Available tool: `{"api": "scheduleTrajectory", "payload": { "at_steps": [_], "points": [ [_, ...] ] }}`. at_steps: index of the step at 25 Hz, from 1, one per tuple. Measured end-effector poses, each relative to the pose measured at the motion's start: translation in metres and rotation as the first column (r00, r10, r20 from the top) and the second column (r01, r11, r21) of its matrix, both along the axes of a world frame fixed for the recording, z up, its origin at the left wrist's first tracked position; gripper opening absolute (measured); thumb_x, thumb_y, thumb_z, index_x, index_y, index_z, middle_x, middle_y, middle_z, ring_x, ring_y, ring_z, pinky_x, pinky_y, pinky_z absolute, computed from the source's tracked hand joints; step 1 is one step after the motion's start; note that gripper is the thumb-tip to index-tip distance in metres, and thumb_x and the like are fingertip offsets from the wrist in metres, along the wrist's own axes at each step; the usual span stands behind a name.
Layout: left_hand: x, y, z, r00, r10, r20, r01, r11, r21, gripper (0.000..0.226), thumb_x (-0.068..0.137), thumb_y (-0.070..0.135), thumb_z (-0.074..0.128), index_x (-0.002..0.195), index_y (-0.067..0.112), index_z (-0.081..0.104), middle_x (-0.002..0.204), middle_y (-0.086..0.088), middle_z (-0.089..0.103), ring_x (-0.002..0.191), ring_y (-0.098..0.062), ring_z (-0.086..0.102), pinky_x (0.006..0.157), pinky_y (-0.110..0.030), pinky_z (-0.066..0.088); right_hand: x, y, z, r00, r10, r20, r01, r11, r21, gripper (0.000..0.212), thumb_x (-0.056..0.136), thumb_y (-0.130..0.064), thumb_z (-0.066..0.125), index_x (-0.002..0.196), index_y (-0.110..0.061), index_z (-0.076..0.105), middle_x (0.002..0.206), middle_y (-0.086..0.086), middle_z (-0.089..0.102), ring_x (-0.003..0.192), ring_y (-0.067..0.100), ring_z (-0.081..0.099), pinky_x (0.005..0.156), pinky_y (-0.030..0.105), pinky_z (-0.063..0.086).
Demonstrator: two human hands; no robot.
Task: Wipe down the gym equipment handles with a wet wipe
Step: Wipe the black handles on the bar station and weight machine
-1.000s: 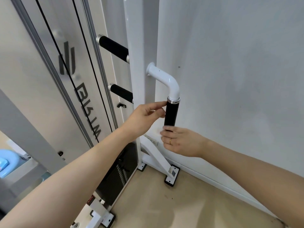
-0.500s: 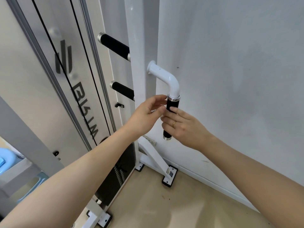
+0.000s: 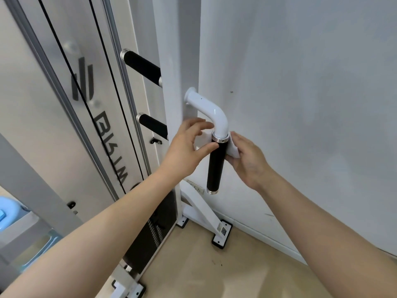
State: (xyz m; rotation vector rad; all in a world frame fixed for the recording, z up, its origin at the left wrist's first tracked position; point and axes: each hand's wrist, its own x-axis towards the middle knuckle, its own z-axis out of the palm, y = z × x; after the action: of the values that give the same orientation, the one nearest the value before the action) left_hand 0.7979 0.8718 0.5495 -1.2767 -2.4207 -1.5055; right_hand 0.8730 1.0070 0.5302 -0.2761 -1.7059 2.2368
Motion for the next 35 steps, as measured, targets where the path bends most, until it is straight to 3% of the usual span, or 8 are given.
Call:
{"api": "scheduleTrajectory", "payload": {
  "at_steps": [4, 10, 14, 19, 25, 28, 31, 35],
  "points": [
    [0.001, -0.008, 0.0, 0.999, -0.013, 0.051, 0.015, 0.999, -0.043, 0.034, 0.084, 0.025, 0.065, 0.117, 0.022, 0.056, 0.116, 0.009, 0.053, 0.102, -0.005, 0.051, 0.084, -0.005, 0.035, -0.002, -0.013, -0.032, 0.968, 0.128, 0.216, -0.164, 0.974, 0.158, 0.046, 0.101, -0.036, 0.022, 0.09, -0.02, 0.063, 0.089, 0.0, 0.068, 0.087, 0.018, 0.062, 0.086, 0.036, 0.046],
    [0.001, -0.011, 0.003, 0.983, -0.032, 0.18, 0.038, 0.999, -0.028, 0.026, 0.083, 0.023, 0.066, 0.108, 0.025, 0.059, 0.104, 0.009, 0.063, 0.101, -0.009, 0.06, 0.09, -0.027, 0.046, -0.012, -0.01, -0.007, 0.986, 0.168, -0.019, -0.169, 0.973, -0.158, 0.051, 0.1, -0.039, 0.019, 0.091, -0.013, 0.062, 0.083, -0.003, 0.068, 0.083, 0.012, 0.063, 0.079, 0.026, 0.049],
    [0.0, -0.009, 0.001, 0.964, -0.045, 0.261, 0.053, 0.998, -0.025, 0.021, 0.084, 0.024, 0.065, 0.104, 0.024, 0.062, 0.103, 0.007, 0.067, 0.095, -0.009, 0.063, 0.085, -0.02, 0.048, -0.003, -0.009, -0.042, 0.973, 0.107, 0.205, -0.145, 0.973, 0.182, 0.047, 0.101, -0.037, 0.022, 0.093, -0.021, 0.066, 0.096, -0.001, 0.069, 0.1, 0.02, 0.061, 0.101, 0.041, 0.04],
    [-0.003, -0.004, 0.003, 0.971, -0.035, 0.235, 0.042, 0.999, -0.022, 0.02, 0.083, 0.025, 0.066, 0.101, 0.029, 0.06, 0.087, 0.021, 0.061, 0.079, 0.015, 0.055, 0.069, 0.003, 0.037, 0.001, 0.002, -0.014, 0.987, 0.045, -0.152, -0.074, 0.979, -0.191, 0.038, 0.097, -0.026, 0.03, 0.104, -0.01, 0.063, 0.105, 0.003, 0.066, 0.104, 0.016, 0.059, 0.092, 0.028, 0.047],
    [-0.01, 0.002, -0.002, 0.959, -0.066, 0.277, 0.077, 0.997, -0.029, 0.023, 0.084, 0.029, 0.064, 0.107, 0.028, 0.064, 0.106, 0.005, 0.069, 0.105, -0.008, 0.061, 0.093, -0.028, 0.046, 0.014, -0.011, -0.048, 0.998, -0.065, -0.022, 0.067, 0.993, 0.097, 0.033, 0.096, -0.004, 0.04, 0.106, -0.021, 0.067, 0.101, -0.008, 0.07, 0.102, 0.008, 0.062, 0.097, 0.031, 0.043],
    [-0.012, 0.003, 0.001, 0.953, -0.105, 0.284, 0.12, 0.992, -0.033, 0.023, 0.084, 0.025, 0.065, 0.107, 0.025, 0.065, 0.084, 0.01, 0.067, 0.077, 0.003, 0.061, 0.073, -0.009, 0.045, 0.013, -0.005, -0.017, 0.969, -0.163, -0.185, 0.195, 0.965, 0.173, 0.033, 0.09, 0.0, 0.051, 0.116, -0.016, 0.061, 0.101, -0.007, 0.071, 0.103, 0.006, 0.062, 0.093, 0.021, 0.047],
    [-0.014, 0.005, 0.004, 0.949, -0.149, 0.277, 0.169, 0.985, -0.047, 0.019, 0.084, 0.024, 0.064, 0.103, 0.023, 0.067, 0.071, 0.006, 0.062, 0.064, -0.005, 0.054, 0.065, -0.014, 0.043, 0.011, -0.012, -0.012, 0.943, -0.22, -0.251, 0.261, 0.955, 0.143, 0.034, 0.083, 0.004, 0.059, 0.106, -0.02, 0.064, 0.09, -0.013, 0.073, 0.093, 0.003, 0.065, 0.082, 0.014, 0.048],
    [-0.018, 0.006, 0.006, 0.959, -0.153, 0.241, 0.17, 0.984, -0.054, 0.024, 0.084, 0.023, 0.066, 0.108, 0.023, 0.064, 0.077, 0.016, 0.068, 0.068, 0.006, 0.061, 0.073, -0.012, 0.044, 0.011, -0.022, -0.057, 0.93, -0.368, 0.021, 0.345, 0.888, 0.303, 0.029, 0.08, -0.007, 0.067, 0.107, -0.017, 0.064, 0.097, -0.003, 0.071, 0.092, 0.01, 0.066, 0.085, 0.026, 0.051]
  ]
}}
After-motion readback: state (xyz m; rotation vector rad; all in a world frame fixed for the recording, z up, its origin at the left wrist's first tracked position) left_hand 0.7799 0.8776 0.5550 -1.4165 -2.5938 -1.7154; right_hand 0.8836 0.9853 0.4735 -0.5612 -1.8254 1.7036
